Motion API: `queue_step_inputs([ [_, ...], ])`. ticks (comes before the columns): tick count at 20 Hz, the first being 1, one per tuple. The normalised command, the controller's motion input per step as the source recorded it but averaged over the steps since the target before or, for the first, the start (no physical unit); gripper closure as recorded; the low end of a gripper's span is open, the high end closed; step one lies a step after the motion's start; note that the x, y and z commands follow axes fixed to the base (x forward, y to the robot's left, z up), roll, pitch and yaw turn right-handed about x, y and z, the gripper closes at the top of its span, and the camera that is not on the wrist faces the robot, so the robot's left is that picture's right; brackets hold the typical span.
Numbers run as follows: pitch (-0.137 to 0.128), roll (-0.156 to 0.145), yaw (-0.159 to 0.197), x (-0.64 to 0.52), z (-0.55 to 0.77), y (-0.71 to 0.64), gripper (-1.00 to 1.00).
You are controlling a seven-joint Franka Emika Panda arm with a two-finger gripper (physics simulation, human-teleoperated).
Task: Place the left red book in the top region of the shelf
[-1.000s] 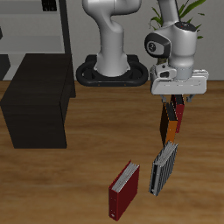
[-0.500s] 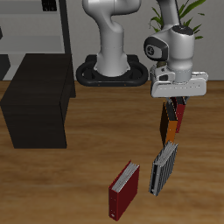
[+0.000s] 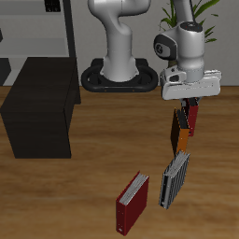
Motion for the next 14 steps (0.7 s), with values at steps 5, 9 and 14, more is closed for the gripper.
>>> queue_step_inputs([
  [5,-0.043,0.019,0.007,-0.27,0.19,-0.13,1.0],
  [9,-0.044,0.008,0.015,-0.31,0.18,-0.22,1.0],
  [14,-0.046,-0.041,0.039,-0.18,0.17,-0.36,1.0],
])
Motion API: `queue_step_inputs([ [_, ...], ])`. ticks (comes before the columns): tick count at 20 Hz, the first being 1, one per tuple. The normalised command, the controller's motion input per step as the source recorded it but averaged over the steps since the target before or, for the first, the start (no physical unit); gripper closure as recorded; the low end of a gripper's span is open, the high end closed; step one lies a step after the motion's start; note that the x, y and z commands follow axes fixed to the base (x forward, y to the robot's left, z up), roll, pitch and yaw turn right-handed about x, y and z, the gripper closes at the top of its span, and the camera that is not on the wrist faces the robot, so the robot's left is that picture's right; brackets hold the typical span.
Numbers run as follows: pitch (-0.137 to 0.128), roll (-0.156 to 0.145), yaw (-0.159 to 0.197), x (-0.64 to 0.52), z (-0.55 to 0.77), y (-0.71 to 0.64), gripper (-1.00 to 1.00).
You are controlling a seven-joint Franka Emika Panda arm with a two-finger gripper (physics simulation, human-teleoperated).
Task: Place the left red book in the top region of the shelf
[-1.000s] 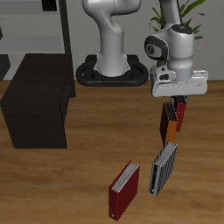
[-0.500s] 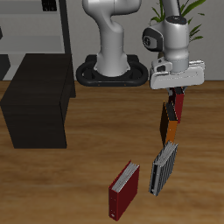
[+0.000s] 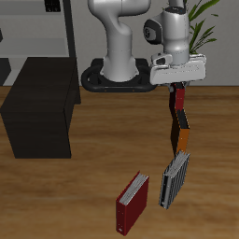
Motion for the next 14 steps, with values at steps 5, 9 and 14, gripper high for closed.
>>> queue_step_inputs([
  [5,-0.038,-0.078,0.032,-0.03,0.22,-0.35,1.0],
  [9,-0.085,-0.105,0.06,0.0,0.41,-0.42,1.0],
  [14,-0.074,-0.122,0.063,0.11,0.34,-0.41,1.0],
])
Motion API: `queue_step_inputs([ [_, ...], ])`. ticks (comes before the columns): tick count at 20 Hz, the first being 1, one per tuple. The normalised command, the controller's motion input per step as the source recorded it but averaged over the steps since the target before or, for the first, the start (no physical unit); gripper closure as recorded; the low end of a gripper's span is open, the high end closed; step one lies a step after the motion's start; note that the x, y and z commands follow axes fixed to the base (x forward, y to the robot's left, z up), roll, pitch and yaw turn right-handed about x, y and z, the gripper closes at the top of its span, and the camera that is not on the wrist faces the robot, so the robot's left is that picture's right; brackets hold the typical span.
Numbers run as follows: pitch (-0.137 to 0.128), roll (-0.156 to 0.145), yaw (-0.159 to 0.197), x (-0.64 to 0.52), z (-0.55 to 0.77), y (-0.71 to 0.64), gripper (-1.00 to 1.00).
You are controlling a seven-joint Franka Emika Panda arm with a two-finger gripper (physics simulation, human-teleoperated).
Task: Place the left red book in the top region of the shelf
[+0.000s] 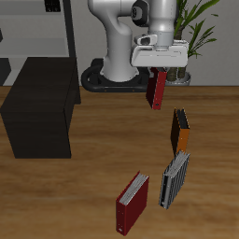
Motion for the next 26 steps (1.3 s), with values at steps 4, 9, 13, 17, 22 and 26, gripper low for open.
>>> queue_step_inputs([
  [4,-0.019,-0.138,0.069,0.16,0.15,-0.34,1.0],
  [9,-0.054,-0.062,0.093,0.06,0.15,-0.23,1.0],
  [13,-0.03,-0.09,0.097,0.03,0.12,-0.26,1.0],
  [17,-0.008,-0.107,0.08,0.15,-0.05,-0.31,1.0],
  [22,-0.005,-0.133,0.06,0.12,-0.09,-0.31,1.0],
  [26,0.008,-0.156,0.022,0.31,-0.14,-0.23,1.0],
])
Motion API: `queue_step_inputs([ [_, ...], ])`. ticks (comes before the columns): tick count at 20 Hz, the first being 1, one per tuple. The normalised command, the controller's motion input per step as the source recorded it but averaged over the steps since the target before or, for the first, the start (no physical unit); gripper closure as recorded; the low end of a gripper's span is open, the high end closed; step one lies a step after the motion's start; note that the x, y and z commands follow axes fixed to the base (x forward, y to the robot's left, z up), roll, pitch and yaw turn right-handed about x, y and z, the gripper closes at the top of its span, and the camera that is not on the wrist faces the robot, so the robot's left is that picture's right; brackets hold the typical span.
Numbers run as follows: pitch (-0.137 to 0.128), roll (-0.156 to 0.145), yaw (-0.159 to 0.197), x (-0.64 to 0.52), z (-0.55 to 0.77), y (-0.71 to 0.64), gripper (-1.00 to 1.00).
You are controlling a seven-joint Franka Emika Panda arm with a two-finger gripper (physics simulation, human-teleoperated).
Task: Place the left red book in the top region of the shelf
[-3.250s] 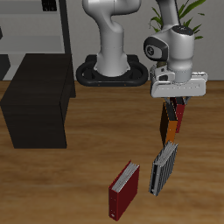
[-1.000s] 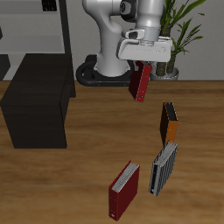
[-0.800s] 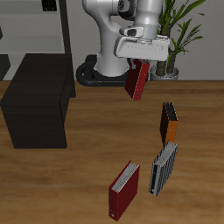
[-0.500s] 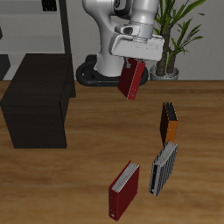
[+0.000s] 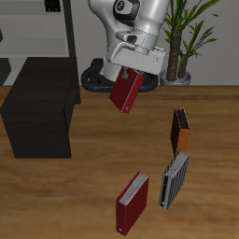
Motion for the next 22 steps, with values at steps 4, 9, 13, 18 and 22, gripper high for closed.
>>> queue_step_inputs([
  [4,-0.024,-0.129,0.008,0.25,-0.21,0.01,1.0],
  [9,-0.011,-0.061,0.035,0.16,-0.22,0.07,1.0],
  [13,-0.019,-0.115,-0.037,0.01,-0.15,-0.03,1.0],
  [18,-0.029,-0.092,-0.033,0.0,-0.08,-0.01,1.0],
  [22,0.054,-0.101,-0.036,0.08,-0.18,-0.04,1.0],
])
